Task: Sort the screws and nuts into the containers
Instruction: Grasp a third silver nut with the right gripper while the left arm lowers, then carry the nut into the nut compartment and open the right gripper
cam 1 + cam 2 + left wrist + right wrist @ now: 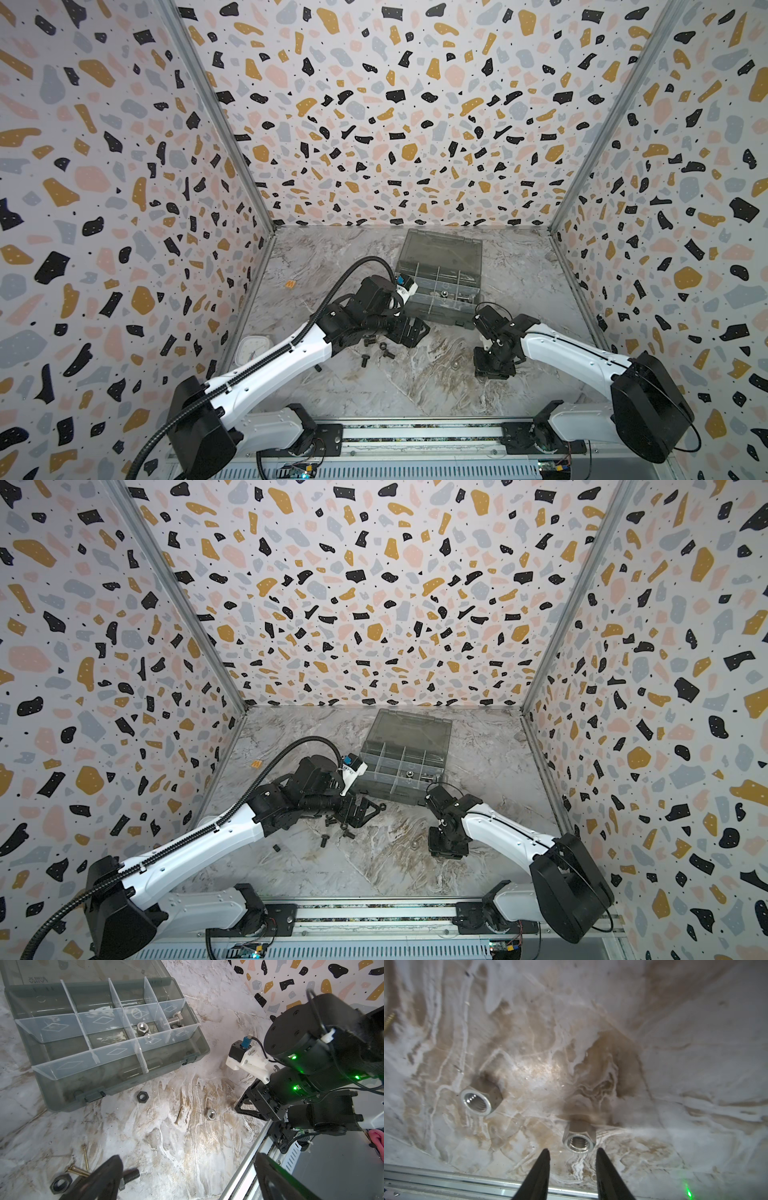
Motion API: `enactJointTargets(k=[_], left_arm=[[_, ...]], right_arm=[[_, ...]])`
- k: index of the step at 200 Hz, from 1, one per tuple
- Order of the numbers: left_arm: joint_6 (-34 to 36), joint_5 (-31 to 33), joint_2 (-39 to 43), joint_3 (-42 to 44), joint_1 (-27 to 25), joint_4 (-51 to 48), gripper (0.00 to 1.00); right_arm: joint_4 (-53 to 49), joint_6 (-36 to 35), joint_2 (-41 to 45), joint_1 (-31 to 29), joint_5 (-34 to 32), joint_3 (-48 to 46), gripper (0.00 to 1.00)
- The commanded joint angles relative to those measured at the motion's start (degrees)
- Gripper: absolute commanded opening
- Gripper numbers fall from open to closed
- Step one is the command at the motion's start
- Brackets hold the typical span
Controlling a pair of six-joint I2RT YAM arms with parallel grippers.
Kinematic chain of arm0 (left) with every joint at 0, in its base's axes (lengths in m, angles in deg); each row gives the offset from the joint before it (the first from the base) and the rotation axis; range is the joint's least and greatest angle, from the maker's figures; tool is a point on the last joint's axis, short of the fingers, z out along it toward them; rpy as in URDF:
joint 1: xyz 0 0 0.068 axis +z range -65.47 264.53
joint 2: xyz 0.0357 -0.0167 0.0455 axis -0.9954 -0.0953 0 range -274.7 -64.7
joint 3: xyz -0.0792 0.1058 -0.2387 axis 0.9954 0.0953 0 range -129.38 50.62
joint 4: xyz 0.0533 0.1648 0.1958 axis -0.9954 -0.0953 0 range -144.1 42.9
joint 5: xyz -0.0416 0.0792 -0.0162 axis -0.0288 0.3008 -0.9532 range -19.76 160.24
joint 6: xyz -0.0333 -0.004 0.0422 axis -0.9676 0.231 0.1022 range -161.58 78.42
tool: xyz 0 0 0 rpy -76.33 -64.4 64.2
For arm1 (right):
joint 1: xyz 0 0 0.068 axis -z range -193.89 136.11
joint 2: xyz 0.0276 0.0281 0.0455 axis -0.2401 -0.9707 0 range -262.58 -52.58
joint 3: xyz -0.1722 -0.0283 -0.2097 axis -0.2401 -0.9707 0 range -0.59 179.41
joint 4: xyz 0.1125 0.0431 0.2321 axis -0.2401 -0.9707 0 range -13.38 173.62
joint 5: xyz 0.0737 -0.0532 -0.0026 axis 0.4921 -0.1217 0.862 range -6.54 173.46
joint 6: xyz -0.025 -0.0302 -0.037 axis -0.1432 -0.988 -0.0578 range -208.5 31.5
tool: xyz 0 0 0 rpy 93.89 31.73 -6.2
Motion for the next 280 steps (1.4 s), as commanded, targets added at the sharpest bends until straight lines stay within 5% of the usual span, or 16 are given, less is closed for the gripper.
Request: enactJointTargets(k=[1, 103, 172, 280], left_arm=[[0.06, -0.48, 2.24, 1.31, -0.18, 0.75, 1.0], [0.4, 0.52, 7.16, 2.82, -0.18, -0.93, 1.0], [0.05, 1.69, 7.82, 2.87, -0.18, -0.64, 1.0], [2.16, 6.72, 3.88, -2.25, 0.15, -2.6, 1.0]], right_arm=[[0.11, 3.31, 0.01, -1.42, -1.66, -0.26, 0.4], [2.7, 3.08, -3.87, -1.62, -4.71, -1.35, 0.39], [1.38, 1.06, -5.0, -1.61, -6.27, 1.37, 0.18], [-6.0, -7.04, -13.12, 1.22, -9.62, 28.41, 0.17]])
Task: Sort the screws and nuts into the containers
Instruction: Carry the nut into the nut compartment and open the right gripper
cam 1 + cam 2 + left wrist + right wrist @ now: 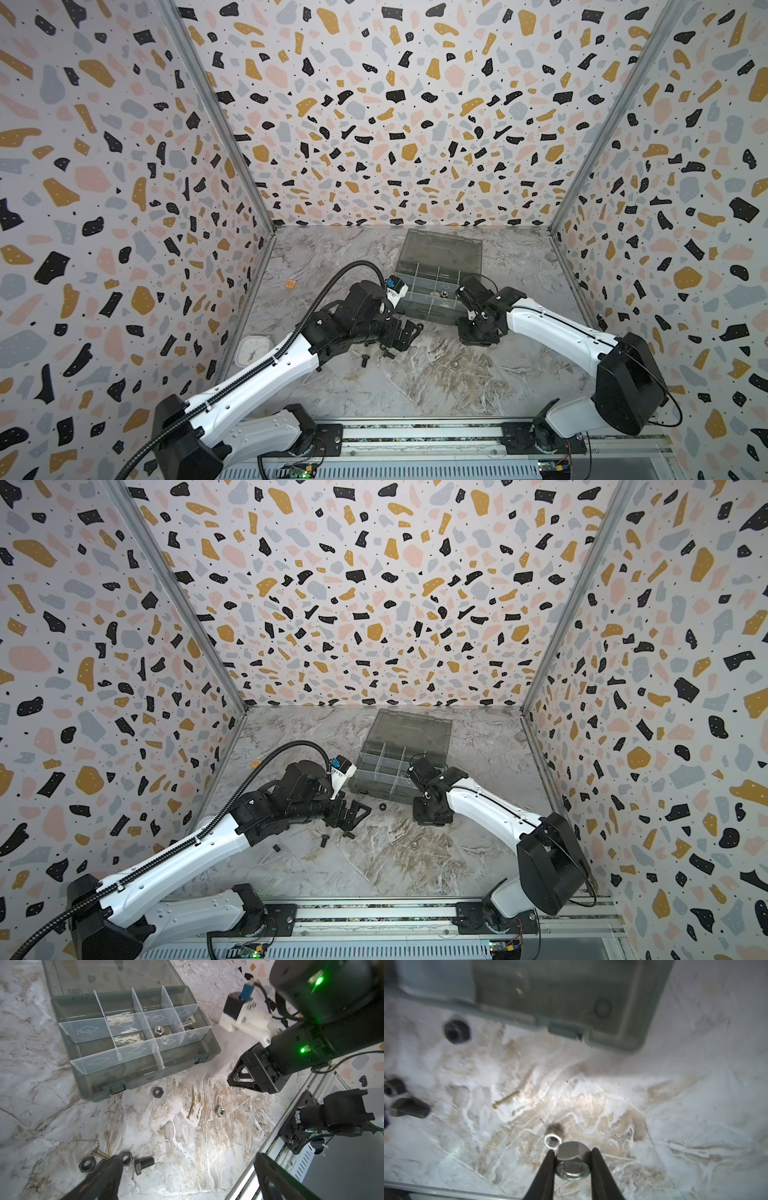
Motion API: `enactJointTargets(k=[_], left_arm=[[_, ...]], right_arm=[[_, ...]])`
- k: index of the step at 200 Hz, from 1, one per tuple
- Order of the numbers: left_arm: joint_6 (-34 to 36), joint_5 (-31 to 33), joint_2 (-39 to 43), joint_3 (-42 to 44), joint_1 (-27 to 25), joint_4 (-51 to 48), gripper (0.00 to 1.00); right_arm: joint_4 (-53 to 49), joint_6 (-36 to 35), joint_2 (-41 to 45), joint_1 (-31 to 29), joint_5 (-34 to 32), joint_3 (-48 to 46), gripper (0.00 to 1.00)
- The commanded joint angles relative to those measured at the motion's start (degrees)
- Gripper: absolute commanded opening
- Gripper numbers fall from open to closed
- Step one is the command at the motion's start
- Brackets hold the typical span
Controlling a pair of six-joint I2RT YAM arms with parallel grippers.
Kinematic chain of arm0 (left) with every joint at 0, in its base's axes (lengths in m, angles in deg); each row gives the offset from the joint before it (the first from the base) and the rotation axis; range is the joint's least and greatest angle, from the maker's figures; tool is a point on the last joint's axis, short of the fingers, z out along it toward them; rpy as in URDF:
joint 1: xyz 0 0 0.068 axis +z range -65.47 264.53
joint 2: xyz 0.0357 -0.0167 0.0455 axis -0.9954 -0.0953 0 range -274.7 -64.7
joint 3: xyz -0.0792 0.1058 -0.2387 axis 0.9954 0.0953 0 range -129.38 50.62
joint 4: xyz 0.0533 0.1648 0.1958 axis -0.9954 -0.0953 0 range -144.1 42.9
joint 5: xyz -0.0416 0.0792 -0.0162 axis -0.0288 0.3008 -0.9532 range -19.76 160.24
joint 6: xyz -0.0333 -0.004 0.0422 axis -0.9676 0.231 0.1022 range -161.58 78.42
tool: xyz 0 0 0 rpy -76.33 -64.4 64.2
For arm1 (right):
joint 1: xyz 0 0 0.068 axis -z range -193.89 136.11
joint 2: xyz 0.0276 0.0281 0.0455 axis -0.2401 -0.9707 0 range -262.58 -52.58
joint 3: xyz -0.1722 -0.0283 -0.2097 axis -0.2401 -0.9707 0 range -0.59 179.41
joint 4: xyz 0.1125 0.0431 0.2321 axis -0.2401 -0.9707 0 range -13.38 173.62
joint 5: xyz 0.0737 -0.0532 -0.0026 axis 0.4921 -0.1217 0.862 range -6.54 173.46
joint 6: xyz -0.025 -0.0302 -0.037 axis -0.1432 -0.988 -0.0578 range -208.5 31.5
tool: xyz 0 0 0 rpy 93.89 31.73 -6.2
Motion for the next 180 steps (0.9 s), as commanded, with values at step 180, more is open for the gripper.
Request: enactJointTargets(k=[180], left_arm=[[4.65, 1.99, -8.42, -11.35, 7.77, -2.78, 1.0]], right_arm=[[-2.16, -16.06, -31.18, 10.85, 4.29, 37.1, 0.25]])
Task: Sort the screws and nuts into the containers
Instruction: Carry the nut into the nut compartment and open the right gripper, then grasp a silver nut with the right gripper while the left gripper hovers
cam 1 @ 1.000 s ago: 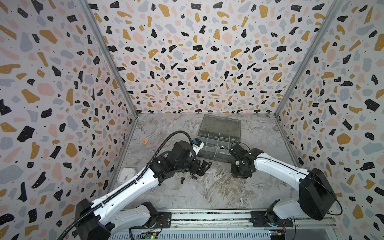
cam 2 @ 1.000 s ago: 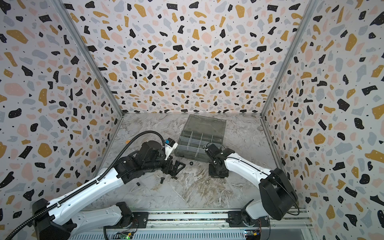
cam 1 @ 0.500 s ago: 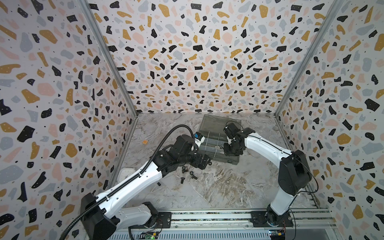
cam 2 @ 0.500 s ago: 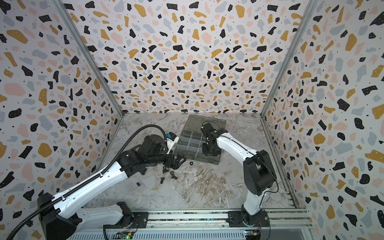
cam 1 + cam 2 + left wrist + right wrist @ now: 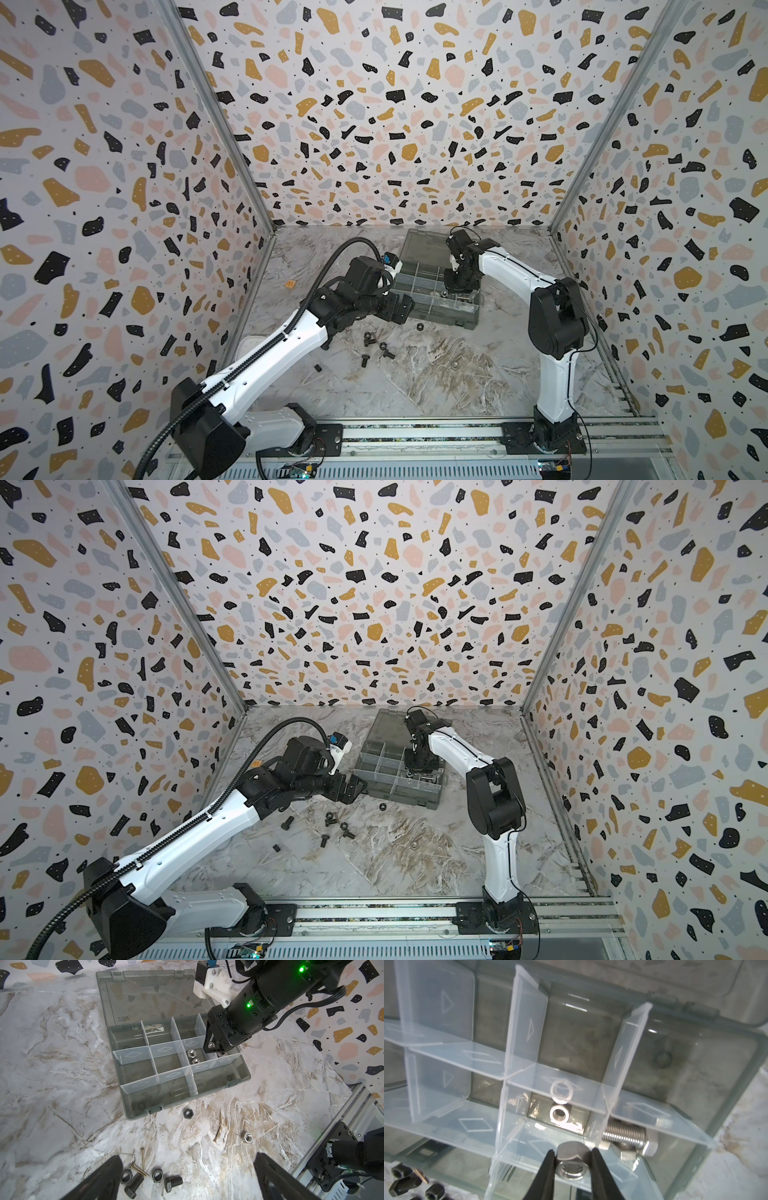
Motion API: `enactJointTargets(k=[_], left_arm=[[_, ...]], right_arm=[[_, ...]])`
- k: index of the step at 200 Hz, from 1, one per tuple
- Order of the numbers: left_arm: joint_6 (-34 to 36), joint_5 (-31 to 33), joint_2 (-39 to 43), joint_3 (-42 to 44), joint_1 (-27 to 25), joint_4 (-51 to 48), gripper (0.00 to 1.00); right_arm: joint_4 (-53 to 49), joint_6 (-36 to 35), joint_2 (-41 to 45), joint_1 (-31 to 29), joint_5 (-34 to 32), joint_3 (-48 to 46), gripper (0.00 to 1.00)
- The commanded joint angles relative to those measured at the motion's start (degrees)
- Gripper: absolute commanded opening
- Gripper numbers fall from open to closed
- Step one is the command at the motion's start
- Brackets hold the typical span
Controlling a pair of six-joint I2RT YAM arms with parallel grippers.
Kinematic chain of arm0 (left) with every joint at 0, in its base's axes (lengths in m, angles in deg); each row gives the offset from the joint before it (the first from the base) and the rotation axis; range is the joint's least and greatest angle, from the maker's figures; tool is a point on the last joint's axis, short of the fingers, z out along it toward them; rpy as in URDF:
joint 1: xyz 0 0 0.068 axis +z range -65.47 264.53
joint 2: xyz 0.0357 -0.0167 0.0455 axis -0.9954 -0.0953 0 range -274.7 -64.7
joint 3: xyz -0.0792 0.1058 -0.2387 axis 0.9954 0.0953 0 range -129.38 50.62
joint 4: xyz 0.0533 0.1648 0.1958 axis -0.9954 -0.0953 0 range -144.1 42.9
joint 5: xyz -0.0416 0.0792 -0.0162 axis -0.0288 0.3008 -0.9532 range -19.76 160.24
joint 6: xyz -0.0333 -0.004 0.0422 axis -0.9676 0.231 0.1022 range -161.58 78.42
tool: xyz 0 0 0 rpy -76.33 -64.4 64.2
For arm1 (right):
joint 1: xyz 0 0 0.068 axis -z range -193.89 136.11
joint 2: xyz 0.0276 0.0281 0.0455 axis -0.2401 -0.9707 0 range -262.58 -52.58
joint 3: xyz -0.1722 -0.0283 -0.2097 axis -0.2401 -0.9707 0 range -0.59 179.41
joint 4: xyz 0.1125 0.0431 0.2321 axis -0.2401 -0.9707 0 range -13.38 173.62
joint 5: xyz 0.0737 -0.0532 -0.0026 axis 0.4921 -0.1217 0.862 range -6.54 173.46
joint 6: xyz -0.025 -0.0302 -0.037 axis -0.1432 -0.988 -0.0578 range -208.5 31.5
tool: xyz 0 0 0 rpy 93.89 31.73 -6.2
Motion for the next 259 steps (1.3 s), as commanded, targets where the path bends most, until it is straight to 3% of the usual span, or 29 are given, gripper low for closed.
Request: enactJointTargets(k=[1, 23, 85, 112, 177, 259], left_arm=[[0.99, -0.68, -0.68, -2.17, 0.71, -0.22, 1.0], [1.09, -1.32, -1.3, -2.3, 1.0, -0.16, 1.0], [1.05, -4.66, -2.37, -1.27, 1.26, 2.24, 1.0], [0.25, -6.57, -1.63, 0.61, 1.26, 4.65, 1.0], [-1.15, -10.88, 0.0, 4.72, 1.17, 7.02, 1.0], [-3.58, -8.59, 8.11, 8.88, 0.49, 4.54, 1.0]], right_arm=[[-1.33, -1.66, 0.04, 0.33, 1.64, 2.73, 0.26], [-1.72, -2.35, 0.35, 0.44, 2.09, 3.58, 0.36], [-4.64, -2.64, 5.6, 0.19, 1.29, 0.44, 0.37], [-5.41, -0.5, 12.37, -1.46, 0.72, -7.67, 0.37], [1.7, 10.25, 25.88, -12.53, 3.61, -31.65, 0.37], [6.62, 12.84, 27.44, -16.95, 4.23, -40.42, 0.38]])
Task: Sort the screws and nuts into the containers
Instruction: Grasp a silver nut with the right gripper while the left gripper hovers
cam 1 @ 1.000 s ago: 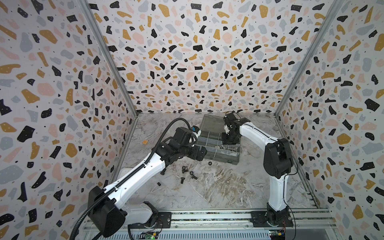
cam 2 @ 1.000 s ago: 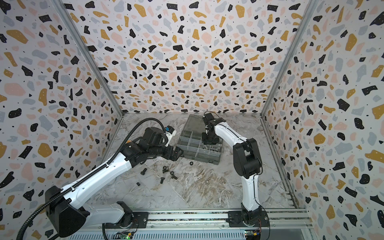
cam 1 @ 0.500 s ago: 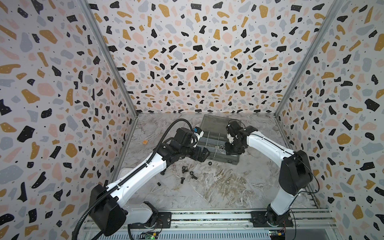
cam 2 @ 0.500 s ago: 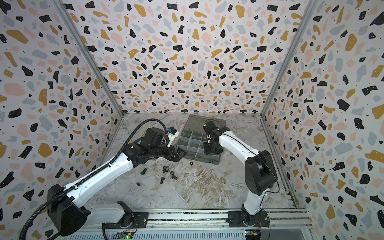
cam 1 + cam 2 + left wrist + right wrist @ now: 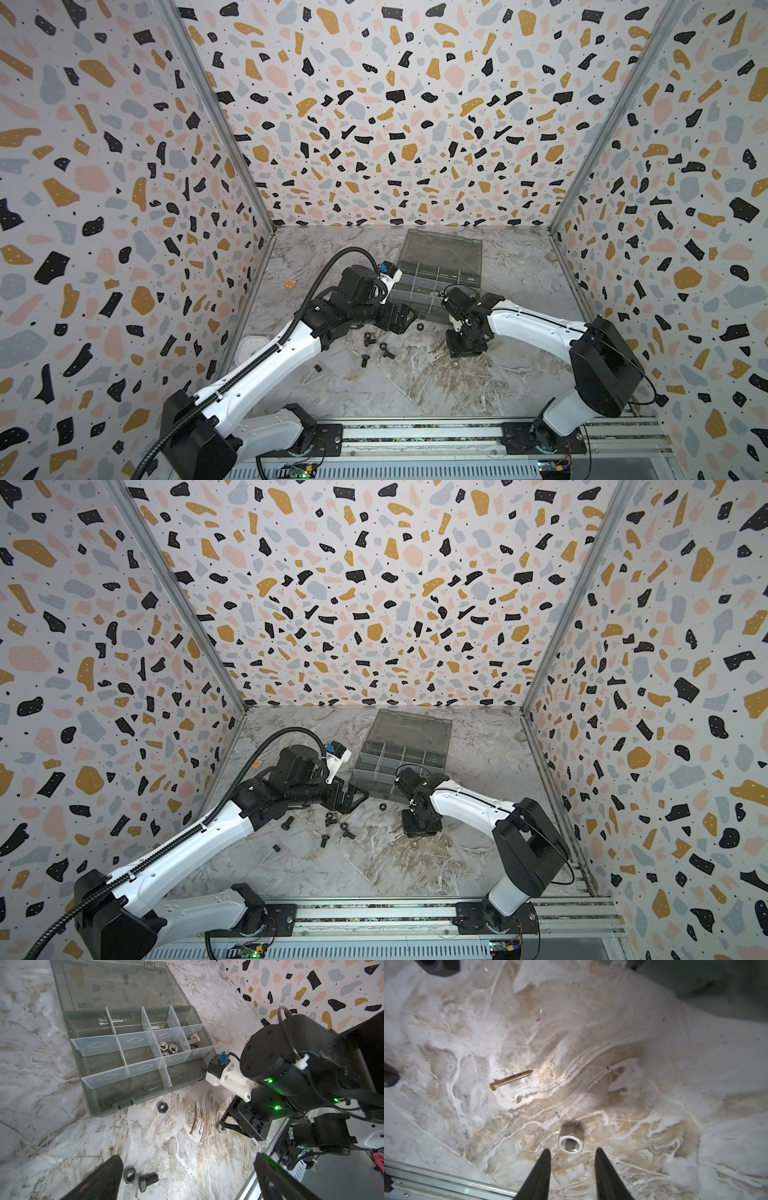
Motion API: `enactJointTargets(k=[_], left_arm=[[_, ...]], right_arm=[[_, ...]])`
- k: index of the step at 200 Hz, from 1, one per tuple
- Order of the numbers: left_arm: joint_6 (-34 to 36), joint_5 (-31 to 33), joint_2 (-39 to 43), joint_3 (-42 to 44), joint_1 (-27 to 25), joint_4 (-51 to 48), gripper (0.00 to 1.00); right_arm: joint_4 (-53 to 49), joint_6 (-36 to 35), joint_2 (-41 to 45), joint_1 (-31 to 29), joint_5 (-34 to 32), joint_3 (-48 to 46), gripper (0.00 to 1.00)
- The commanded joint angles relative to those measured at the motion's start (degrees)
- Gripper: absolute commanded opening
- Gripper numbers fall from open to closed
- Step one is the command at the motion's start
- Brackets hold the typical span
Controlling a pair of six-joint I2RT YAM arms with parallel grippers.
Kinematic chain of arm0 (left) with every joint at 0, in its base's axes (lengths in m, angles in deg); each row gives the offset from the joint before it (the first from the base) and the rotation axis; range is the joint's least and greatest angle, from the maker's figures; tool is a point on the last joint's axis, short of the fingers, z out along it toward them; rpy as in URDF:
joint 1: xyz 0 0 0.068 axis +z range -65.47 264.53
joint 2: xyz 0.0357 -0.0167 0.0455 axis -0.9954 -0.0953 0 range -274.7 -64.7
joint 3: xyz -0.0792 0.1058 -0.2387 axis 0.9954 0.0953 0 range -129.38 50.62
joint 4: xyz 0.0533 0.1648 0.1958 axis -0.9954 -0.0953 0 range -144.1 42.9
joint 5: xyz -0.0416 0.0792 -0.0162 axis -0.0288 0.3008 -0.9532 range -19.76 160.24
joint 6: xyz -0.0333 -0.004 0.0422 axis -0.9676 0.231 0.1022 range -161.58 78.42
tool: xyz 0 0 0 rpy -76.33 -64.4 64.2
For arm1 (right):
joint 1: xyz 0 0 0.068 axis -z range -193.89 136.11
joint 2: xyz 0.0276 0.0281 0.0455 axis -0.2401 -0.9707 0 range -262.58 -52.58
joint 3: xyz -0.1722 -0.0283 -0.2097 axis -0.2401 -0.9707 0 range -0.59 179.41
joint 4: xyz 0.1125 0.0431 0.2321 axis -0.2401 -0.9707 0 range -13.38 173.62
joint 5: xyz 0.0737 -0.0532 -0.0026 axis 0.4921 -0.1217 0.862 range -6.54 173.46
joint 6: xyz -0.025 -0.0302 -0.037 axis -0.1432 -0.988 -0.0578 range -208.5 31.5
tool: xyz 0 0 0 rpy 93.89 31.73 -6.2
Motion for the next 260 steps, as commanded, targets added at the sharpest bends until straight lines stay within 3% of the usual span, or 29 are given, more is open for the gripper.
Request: enactJointTargets(k=[1, 84, 188, 260], left_arm=[[-1.05, 1.33, 2.59, 1.42, -0.28, -0.69, 1.0], [-3.9, 3.78, 9.66, 5.0, -0.38, -2.88, 1.0], [-3.9, 5.06, 11.11, 4.94, -0.38, -4.61, 1.0], [-3.29, 6.05, 11.16, 4.65, -0.38, -4.97, 1.0]], right_arm=[[1.75, 1.39, 1.66, -0.71, 0.39, -1.52, 0.38], [4.42, 0.75, 0.35, -1.86, 0.37, -5.11, 0.38], [4.52, 0.25, -2.29, -2.35, 0.21, -5.67, 0.35], [1.48, 0.08, -2.17, -2.61, -0.99, -2.29, 0.19]])
